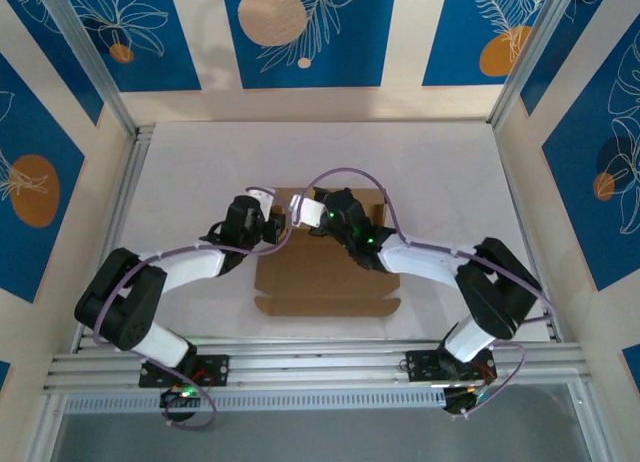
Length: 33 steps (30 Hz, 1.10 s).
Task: Fold the paper box
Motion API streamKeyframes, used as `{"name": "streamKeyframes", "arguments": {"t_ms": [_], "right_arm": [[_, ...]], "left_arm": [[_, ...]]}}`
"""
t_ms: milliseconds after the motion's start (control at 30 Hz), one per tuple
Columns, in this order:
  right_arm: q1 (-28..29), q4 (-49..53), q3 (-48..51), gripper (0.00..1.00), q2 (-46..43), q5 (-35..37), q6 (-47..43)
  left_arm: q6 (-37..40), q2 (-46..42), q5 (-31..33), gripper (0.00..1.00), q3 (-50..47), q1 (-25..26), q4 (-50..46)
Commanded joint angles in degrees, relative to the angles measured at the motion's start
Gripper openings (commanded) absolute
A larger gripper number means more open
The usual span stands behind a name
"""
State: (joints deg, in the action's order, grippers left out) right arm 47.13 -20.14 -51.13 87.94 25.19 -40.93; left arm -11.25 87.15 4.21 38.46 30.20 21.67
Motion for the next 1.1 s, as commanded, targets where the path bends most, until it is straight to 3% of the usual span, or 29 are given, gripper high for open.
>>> {"name": "streamKeyframes", "arguments": {"t_ms": [0,133,233,333,400,500,567,700,867,1067], "right_arm": [[0.3,7.5,-0.4,0.4,-8.8,-14.7,6.7],[-4.2,5.2,2.7,0.39,-17.3,-25.6,20.2],[-11.1,2.1,2.6,0.4,-20.2,-25.9,40.7],[-16.4,17.7,-7.5,0.35,-16.9,-25.9,51.5],[-18.5,27.5,-14.5,0.29,-12.3,-29.5,53.8],[-19.3,29.6,-18.4,0.19,-6.9,-31.7,57.8],[-19.5,34.2,-23.2,0.18,-2.3,-34.1,62.1],[-19.8,47.1,-36.3,0.21,9.9,-45.7,67.0],[-18.7,45.2,-38.9,0.2,16.6,-56.4,73.6],[-17.3,42.4,-39.3,0.17,20.5,-59.0,78.1]], "left_arm": [[4.1,1.7,3.2,0.32,1.2,0.5,5.0],[6.2,2.9,3.0,0.31,0.0,0.5,9.8],[7.9,3.9,3.7,0.28,-1.8,0.5,15.7],[9.5,5.2,4.3,0.27,-3.5,0.7,22.0],[10.0,6.1,4.1,0.27,-3.2,0.9,23.0],[10.9,7.6,4.2,0.26,-2.7,1.2,23.9],[11.2,8.3,4.4,0.26,-2.5,1.3,24.6],[11.2,9.3,4.9,0.26,-2.8,1.5,26.4],[10.4,10.9,4.8,0.26,-2.7,1.6,28.6],[9.9,11.6,4.5,0.2,-2.8,1.7,29.8]]}}
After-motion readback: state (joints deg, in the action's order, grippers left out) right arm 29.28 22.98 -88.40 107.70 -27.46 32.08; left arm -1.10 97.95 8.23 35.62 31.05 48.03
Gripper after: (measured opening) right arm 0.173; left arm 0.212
